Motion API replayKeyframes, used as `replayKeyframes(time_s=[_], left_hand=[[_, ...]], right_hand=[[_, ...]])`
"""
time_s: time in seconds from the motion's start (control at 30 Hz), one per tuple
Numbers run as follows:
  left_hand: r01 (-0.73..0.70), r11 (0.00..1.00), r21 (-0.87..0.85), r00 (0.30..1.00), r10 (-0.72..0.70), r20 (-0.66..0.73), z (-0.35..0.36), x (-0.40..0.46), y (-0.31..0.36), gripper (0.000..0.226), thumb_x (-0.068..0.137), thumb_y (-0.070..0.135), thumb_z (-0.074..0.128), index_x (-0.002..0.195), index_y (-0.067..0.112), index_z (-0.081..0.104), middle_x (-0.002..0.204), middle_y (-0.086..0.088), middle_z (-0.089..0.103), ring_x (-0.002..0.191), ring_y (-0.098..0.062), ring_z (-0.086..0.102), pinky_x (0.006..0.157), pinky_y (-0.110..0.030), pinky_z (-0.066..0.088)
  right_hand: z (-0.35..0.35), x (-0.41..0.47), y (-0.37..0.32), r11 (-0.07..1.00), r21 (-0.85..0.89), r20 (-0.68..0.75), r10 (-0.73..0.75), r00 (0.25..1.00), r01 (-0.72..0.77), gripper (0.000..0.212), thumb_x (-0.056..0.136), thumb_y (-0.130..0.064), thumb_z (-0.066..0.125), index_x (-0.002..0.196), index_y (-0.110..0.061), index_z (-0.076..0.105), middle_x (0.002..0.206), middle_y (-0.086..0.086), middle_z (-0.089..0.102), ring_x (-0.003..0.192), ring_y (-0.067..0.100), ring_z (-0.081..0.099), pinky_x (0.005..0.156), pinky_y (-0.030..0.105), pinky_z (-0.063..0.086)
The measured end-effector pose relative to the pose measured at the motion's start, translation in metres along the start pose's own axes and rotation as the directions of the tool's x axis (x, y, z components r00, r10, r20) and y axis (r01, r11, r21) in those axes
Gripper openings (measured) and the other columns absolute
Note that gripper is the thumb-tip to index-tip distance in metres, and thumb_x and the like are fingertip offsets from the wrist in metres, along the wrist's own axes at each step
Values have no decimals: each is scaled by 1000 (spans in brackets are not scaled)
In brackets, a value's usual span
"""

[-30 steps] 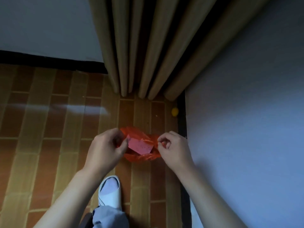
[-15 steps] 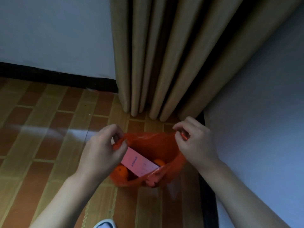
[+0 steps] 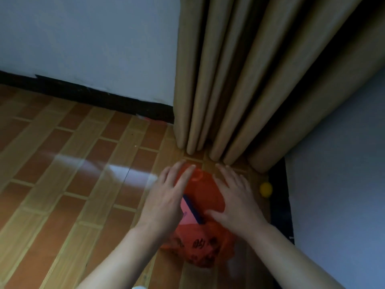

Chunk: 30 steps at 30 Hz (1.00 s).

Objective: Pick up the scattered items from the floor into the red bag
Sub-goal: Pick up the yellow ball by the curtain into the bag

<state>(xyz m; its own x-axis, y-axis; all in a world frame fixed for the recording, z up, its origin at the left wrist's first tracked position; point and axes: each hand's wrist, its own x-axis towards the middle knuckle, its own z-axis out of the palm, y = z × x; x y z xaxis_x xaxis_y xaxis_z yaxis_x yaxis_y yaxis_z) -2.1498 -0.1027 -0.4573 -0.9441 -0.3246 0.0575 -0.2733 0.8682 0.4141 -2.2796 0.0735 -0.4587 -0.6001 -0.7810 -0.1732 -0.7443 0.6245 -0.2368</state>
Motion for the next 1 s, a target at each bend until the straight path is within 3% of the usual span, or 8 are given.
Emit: replayKeyframes(time_s=[0.17,0.27,0.37,0.47,0.57,0.7,0.83,1.0], left_hand=[[48,993,110,885,-93,456,51,-22,-1,80,103,24,52,167,28,5,175,2,-13,158,-23,-20,128,-58,15],[85,978,191,819,-178,545,75,-41,-14,85,104,58,42,166,23,-5,174,-1,-17,156,-24,-23,129,-59,3],[95,966,241,787,-221,576,86,-58,-33,104,95,72,47,166,19,-8,174,-4,-16,160,-29,-17,129,-60,1],[111,961,253,781,-242,575,89,-69,-40,111,92,68,55,166,15,-7,174,-8,-12,161,-30,-13,127,-61,0],[140,937,320,788,-301,537,85,-72,-43,92,102,50,50,166,11,-3,175,-12,-9,161,-31,-11,127,-64,3],[222,919,325,843,-349,410,71,-63,-50,80,102,29,54,167,16,9,175,-13,-3,161,-32,-11,127,-64,8],[222,949,226,928,-277,251,57,-48,-47,73,94,20,62,160,25,31,173,-11,12,162,-34,-1,125,-63,13],[19,995,101,964,-45,261,62,-45,-31,76,90,20,61,160,31,33,174,-1,14,162,-26,-5,126,-62,4]], right_hand=[[32,-9,-3,998,-22,261,-50,964,57,115,79,-73,69,167,-27,10,174,-12,-9,159,13,-16,130,47,-2],[52,-15,-2,995,-55,412,-51,910,81,126,75,-72,74,167,-22,3,174,-8,-10,160,16,-16,130,47,-5],[72,-19,1,984,-140,534,-18,845,110,132,75,-65,80,167,-19,-3,175,-2,-11,160,22,-16,129,51,-6],[84,-20,8,968,-236,574,68,816,86,130,78,-51,83,166,-15,-5,175,5,-9,160,28,-14,128,57,-6],[84,-21,16,940,-339,533,163,830,33,109,88,-28,73,166,-11,-1,175,9,-4,160,33,-11,127,60,-5],[76,-14,17,936,-351,383,175,907,-32,98,89,-18,68,166,-11,7,174,9,2,160,35,-11,127,62,-5],[66,-8,-1,963,-249,186,-53,981,99,82,89,-13,61,163,-16,26,174,6,10,161,28,-8,127,58,-9],[82,-16,-15,873,-213,237,-390,890,439,75,87,-26,61,157,-13,40,169,8,30,161,29,14,126,57,2]])
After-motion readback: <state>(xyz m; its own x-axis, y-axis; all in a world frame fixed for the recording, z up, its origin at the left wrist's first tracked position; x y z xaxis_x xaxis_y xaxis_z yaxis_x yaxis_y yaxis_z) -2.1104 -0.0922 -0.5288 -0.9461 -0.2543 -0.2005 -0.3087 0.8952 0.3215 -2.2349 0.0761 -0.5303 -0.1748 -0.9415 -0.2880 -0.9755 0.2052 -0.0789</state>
